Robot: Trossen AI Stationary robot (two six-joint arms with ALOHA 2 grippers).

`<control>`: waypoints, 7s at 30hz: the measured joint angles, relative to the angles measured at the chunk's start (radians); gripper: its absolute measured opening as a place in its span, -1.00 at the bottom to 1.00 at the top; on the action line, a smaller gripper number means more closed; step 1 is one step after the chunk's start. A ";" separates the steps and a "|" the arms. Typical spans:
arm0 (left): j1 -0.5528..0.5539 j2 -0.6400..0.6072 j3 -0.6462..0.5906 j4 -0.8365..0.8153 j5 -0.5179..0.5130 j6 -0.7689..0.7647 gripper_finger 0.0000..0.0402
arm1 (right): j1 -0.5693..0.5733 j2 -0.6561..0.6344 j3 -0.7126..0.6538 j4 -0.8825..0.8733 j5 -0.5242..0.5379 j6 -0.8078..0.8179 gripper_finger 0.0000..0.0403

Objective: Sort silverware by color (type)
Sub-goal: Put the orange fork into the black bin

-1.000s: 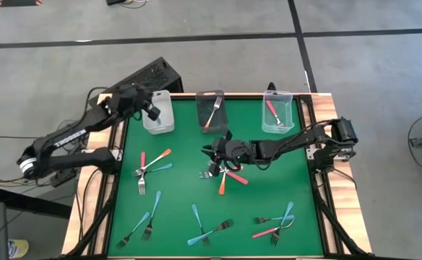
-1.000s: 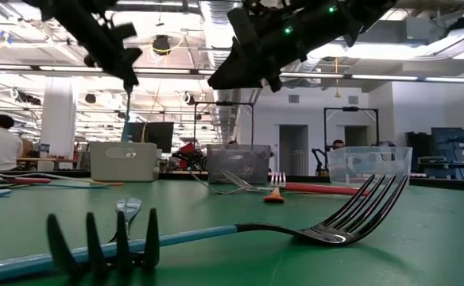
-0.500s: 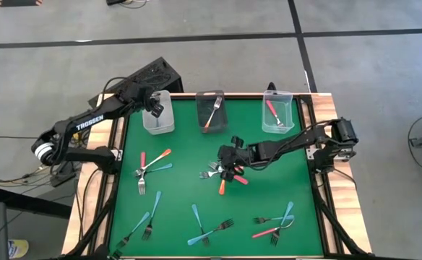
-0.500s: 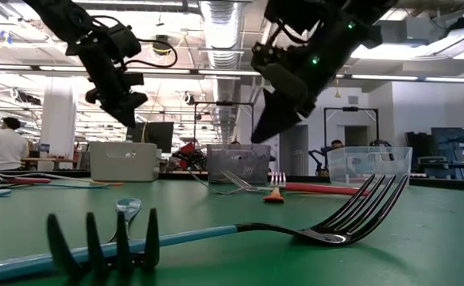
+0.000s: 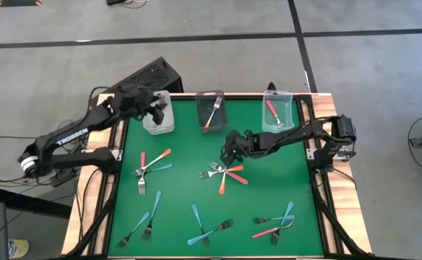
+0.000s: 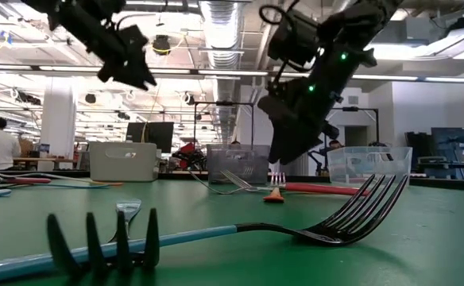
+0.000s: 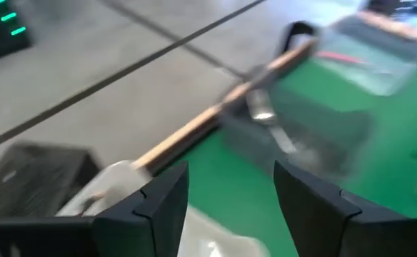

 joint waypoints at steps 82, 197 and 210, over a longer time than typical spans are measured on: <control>-0.543 0.604 -0.001 0.676 0.072 -0.015 -0.03 | 0.197 -0.207 -0.131 0.679 0.311 -0.865 -0.97; -0.530 0.584 0.399 0.026 -0.294 -0.020 -0.12 | 0.218 0.161 -0.128 0.448 -0.028 -0.386 -0.28; -0.563 0.371 -0.105 0.524 -0.196 -0.159 -0.12 | 0.232 0.144 -0.133 0.485 0.063 -0.275 -0.89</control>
